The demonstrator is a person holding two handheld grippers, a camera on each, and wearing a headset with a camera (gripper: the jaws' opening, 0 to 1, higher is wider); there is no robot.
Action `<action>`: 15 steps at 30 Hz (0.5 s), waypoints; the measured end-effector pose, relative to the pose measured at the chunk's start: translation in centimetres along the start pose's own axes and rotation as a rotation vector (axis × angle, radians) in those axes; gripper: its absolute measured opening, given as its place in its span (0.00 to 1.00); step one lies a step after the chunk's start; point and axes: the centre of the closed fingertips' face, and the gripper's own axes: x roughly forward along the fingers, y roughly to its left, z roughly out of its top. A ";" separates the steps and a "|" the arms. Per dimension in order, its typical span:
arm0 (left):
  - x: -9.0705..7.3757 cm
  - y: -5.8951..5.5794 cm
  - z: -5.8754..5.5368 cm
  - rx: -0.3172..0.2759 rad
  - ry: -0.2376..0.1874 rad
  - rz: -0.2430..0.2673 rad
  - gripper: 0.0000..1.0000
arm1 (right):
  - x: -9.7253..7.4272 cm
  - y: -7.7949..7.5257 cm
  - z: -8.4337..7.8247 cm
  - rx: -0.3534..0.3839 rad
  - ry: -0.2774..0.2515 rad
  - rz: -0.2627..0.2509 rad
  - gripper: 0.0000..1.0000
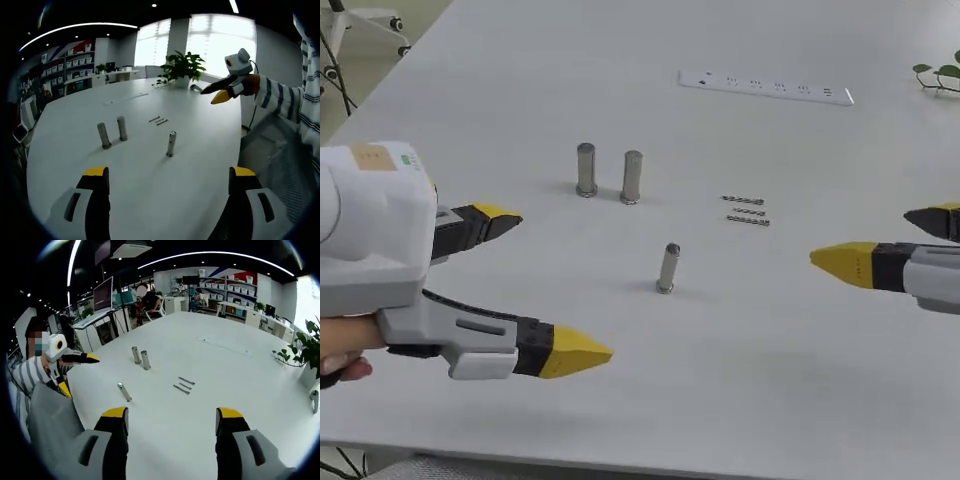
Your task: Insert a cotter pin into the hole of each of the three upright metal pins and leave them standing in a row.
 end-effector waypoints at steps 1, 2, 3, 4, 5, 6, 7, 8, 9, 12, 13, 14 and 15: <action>-0.1 -0.1 -0.1 -0.008 -0.004 0.000 0.98 | 0.4 -0.2 0.2 -0.019 -0.010 -0.003 0.61; -0.1 -0.3 -0.2 -0.019 -0.007 0.000 0.97 | 0.7 -0.2 0.2 -0.023 -0.008 0.005 0.57; -0.2 -0.4 -0.3 -0.029 -0.008 0.002 0.96 | 1.1 -0.2 0.0 -0.028 0.008 0.017 0.56; -0.3 -0.5 -0.5 -0.046 -0.003 0.006 0.96 | 1.4 -0.2 -0.1 -0.037 0.021 0.029 0.54; -0.4 -0.6 -0.5 -0.057 -0.004 0.009 0.96 | 1.7 -0.2 -0.1 -0.048 0.031 0.035 0.52; -0.7 -0.6 -0.4 -0.071 -0.016 0.019 0.95 | 2.1 -0.3 -0.2 -0.071 0.047 0.040 0.51; -0.8 -0.5 -0.2 -0.082 -0.026 0.029 0.95 | 2.4 -0.3 -0.2 -0.090 0.054 0.047 0.50; -1.0 -0.5 -0.1 -0.096 -0.037 0.038 0.95 | 2.9 -0.3 -0.2 -0.104 0.064 0.054 0.48; -1.2 -0.5 0.1 -0.099 -0.044 0.041 0.95 | 3.2 -0.2 -0.4 -0.124 0.081 0.065 0.46; -1.6 -0.6 0.2 -0.096 -0.051 0.054 0.94 | 4.3 -0.4 -0.7 -0.167 0.139 0.075 0.36; -1.8 -0.5 0.1 -0.096 -0.048 0.059 0.94 | 4.8 -0.4 -0.7 -0.182 0.151 0.083 0.31; -1.9 -0.4 0.0 -0.097 -0.044 0.064 0.94 | 5.2 -0.4 -0.5 -0.180 0.150 0.086 0.27; -2.0 -0.4 -0.2 -0.096 -0.041 0.070 0.94 | 5.7 -0.3 -0.4 -0.182 0.158 0.096 0.25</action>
